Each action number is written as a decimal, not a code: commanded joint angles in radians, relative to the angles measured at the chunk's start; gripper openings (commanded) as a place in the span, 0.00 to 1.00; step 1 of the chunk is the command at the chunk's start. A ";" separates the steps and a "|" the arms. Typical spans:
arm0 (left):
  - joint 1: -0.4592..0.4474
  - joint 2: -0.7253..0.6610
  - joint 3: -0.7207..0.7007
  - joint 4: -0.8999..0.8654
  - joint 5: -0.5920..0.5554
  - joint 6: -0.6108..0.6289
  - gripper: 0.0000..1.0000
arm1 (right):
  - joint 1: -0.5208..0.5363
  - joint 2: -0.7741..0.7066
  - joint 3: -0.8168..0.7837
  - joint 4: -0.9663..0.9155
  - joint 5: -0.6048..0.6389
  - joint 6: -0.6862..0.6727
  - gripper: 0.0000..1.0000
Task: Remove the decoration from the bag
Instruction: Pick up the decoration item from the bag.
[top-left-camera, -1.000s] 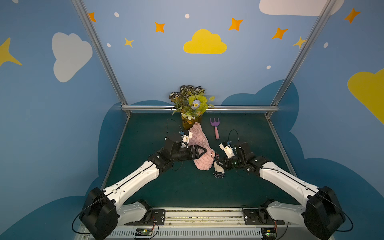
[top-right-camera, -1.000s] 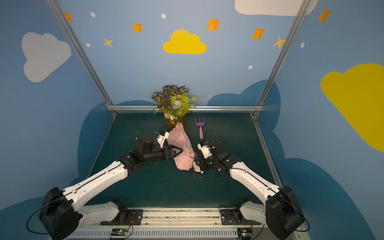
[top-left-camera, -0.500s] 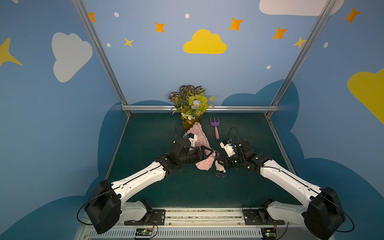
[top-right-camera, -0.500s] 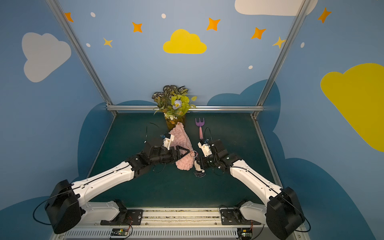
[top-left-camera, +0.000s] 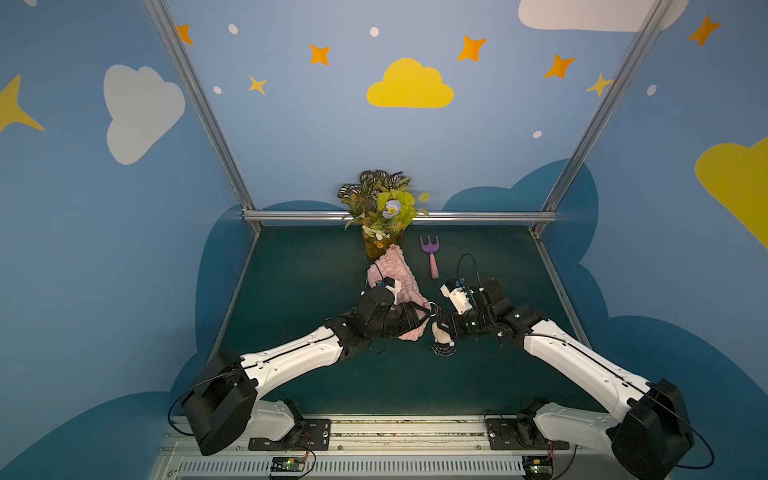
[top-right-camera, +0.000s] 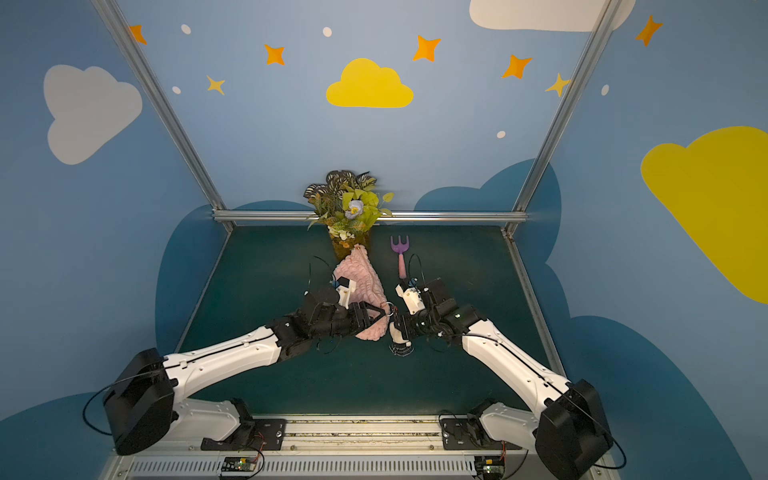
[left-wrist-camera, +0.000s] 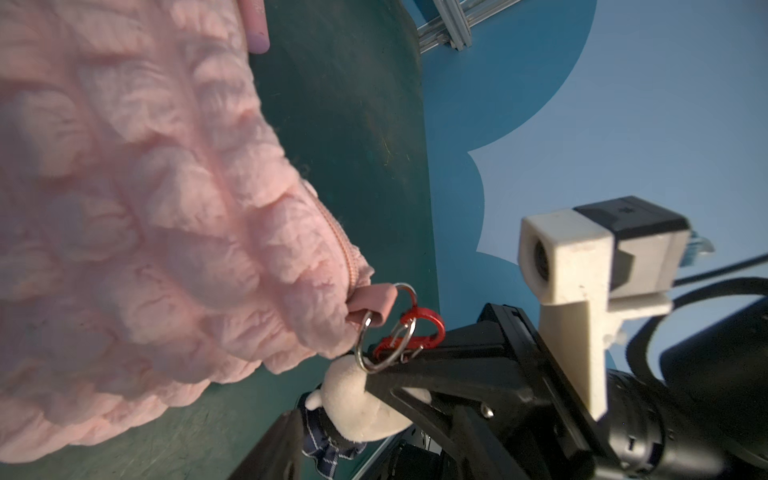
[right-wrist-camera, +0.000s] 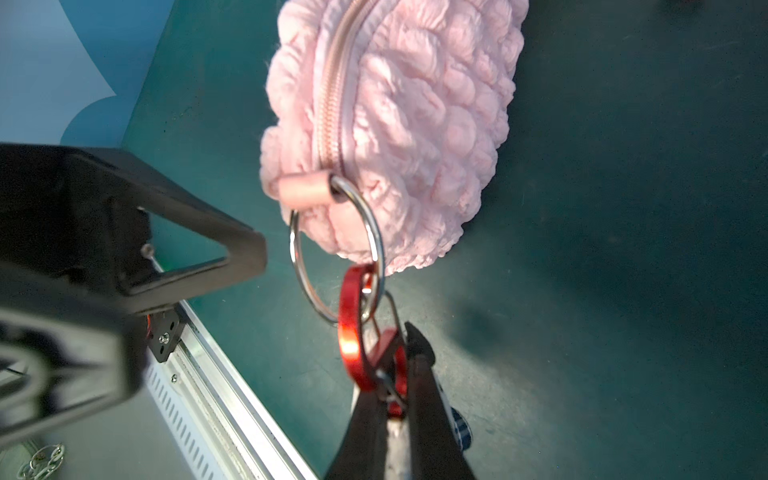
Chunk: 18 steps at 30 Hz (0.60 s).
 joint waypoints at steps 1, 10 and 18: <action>-0.007 0.032 0.011 0.070 -0.013 -0.009 0.59 | 0.009 -0.028 0.034 -0.033 -0.007 -0.017 0.00; -0.010 0.084 0.038 0.092 -0.041 -0.011 0.53 | 0.016 -0.043 0.033 -0.043 -0.012 -0.026 0.00; -0.017 0.071 0.034 0.109 -0.087 -0.043 0.53 | 0.026 -0.048 0.036 -0.043 -0.012 -0.027 0.00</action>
